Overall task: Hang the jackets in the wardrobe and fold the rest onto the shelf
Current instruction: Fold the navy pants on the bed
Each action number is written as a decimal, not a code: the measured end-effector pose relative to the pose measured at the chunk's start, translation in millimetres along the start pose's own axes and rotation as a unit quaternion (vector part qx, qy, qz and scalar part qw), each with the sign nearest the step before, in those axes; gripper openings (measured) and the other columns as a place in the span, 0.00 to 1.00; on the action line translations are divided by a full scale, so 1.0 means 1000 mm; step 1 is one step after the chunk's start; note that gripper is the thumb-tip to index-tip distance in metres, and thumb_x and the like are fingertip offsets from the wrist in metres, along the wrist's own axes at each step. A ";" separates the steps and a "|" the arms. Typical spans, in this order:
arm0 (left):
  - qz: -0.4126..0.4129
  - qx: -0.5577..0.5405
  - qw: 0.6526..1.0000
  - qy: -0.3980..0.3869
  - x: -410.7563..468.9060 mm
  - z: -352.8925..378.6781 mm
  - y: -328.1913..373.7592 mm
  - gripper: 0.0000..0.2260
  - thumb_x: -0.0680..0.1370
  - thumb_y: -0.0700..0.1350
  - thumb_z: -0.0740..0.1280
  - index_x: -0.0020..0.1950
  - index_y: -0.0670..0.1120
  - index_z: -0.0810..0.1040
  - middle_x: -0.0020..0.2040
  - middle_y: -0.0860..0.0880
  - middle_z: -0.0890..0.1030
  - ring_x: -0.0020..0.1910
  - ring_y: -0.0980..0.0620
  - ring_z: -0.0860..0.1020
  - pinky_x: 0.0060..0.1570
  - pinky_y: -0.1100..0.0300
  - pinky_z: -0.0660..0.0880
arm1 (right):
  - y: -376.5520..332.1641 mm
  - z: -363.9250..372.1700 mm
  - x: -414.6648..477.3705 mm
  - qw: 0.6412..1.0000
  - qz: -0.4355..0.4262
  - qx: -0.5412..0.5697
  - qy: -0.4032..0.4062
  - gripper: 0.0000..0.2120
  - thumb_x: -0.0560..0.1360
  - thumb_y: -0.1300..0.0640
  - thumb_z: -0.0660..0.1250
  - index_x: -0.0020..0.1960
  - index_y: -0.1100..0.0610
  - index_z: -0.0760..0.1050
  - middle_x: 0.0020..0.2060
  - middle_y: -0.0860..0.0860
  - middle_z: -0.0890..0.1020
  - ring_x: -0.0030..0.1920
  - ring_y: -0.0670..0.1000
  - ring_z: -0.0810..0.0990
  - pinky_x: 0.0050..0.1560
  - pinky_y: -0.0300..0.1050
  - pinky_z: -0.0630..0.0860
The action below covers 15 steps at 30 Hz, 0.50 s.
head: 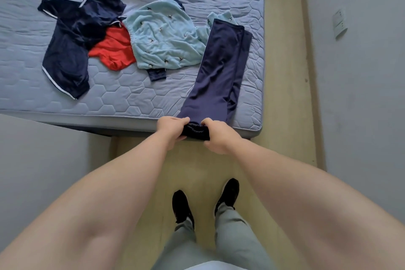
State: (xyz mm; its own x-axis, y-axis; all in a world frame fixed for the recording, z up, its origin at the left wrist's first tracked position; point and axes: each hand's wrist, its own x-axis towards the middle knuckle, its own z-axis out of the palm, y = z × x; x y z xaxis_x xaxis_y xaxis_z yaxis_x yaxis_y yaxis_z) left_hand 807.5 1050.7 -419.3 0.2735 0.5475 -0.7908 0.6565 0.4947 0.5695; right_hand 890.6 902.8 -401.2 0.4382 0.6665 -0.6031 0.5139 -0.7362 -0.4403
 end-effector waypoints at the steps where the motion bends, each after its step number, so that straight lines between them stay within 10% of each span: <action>1: -0.004 0.018 1.000 0.015 0.004 0.003 0.003 0.05 0.74 0.37 0.75 0.42 0.43 0.81 0.50 0.41 0.82 0.48 0.44 0.82 0.35 0.55 0.81 | 0.004 -0.004 0.005 1.000 -0.008 0.010 -0.018 0.28 0.72 0.54 0.69 0.71 0.50 0.65 0.57 0.51 0.78 0.55 0.55 0.77 0.55 0.53 0.78; 15: 0.007 0.162 0.981 0.111 0.064 0.064 0.066 0.07 0.70 0.45 0.69 0.45 0.49 0.84 0.48 0.48 0.84 0.50 0.44 0.81 0.52 0.52 0.81 | 0.082 -0.144 0.137 0.992 0.060 -0.097 -0.050 0.14 0.80 0.51 0.62 0.60 0.59 0.71 0.57 0.56 0.78 0.57 0.60 0.77 0.52 0.48 0.75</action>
State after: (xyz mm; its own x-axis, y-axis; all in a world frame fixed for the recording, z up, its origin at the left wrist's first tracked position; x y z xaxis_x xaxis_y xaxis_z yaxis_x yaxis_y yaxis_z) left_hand 912.9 1075.2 -447.0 0.1479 0.7042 -0.6944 0.8523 0.2654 0.4507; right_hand 1099.1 950.7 -424.2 0.4348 0.5530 -0.7107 0.5994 -0.7667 -0.2299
